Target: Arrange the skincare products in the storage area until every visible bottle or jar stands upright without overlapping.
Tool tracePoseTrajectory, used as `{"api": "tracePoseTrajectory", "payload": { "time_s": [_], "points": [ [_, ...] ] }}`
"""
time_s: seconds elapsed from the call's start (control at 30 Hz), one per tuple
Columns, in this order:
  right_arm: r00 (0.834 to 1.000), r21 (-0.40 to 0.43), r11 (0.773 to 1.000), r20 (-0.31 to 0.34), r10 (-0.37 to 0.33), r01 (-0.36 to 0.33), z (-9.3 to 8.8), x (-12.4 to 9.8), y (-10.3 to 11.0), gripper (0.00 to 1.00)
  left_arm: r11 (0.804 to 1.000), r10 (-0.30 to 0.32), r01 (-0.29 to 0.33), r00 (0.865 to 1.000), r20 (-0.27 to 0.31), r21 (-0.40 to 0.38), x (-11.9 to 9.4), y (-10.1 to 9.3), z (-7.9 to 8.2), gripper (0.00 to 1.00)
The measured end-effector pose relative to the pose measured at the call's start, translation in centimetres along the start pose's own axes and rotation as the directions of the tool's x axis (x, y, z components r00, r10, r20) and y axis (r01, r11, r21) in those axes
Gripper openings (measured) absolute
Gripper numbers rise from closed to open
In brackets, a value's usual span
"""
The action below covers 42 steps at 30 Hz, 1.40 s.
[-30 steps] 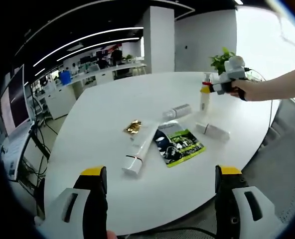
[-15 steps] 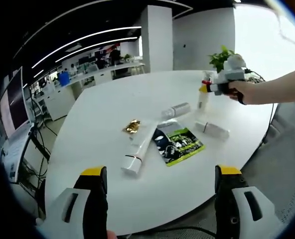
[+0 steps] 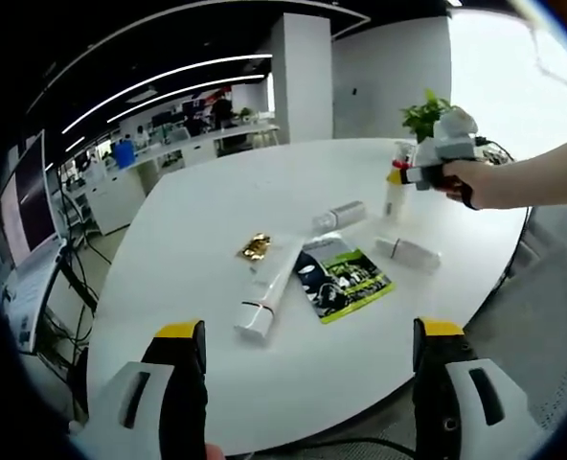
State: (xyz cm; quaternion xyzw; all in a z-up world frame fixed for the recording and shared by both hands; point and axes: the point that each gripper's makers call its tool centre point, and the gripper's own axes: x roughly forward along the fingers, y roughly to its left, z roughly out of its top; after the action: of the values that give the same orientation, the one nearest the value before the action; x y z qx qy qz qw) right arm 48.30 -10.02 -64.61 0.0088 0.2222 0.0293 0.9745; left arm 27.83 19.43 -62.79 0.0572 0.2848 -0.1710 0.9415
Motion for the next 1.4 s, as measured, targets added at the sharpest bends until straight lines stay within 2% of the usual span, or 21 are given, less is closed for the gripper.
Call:
{"api": "tracePoseTrajectory", "payload": {
  "time_s": [0.23,0.63,0.9,1.2,1.4],
  "points": [
    [1.0,-0.035,0.999,-0.002,0.004,-0.005,-0.2,-0.5,0.6,0.29,1.0,-0.002,0.002,1.0,0.009,0.002,-0.1,0.0,0.1,0.87],
    [0.999,0.025,0.999,0.001,-0.039,0.039,-0.3,-0.6,-0.1,0.29,1.0,-0.002,0.002,1.0,0.015,0.005,-0.1,-0.1,0.2,0.87],
    [0.999,0.06,0.998,0.01,-0.034,0.034,-0.6,-0.8,-0.5,0.28,1.0,0.003,-0.003,1.0,0.017,0.015,-0.3,-0.1,0.1,0.87],
    [1.0,0.029,0.999,-0.001,-0.019,0.019,-1.1,-0.6,0.1,0.29,1.0,0.016,-0.016,1.0,0.023,0.01,-0.3,0.1,0.3,0.87],
    [1.0,0.018,1.0,-0.008,-0.023,0.023,-1.5,-0.6,0.0,0.36,1.0,0.016,-0.016,1.0,0.025,0.01,-0.3,0.2,0.3,0.87]
  ]
}}
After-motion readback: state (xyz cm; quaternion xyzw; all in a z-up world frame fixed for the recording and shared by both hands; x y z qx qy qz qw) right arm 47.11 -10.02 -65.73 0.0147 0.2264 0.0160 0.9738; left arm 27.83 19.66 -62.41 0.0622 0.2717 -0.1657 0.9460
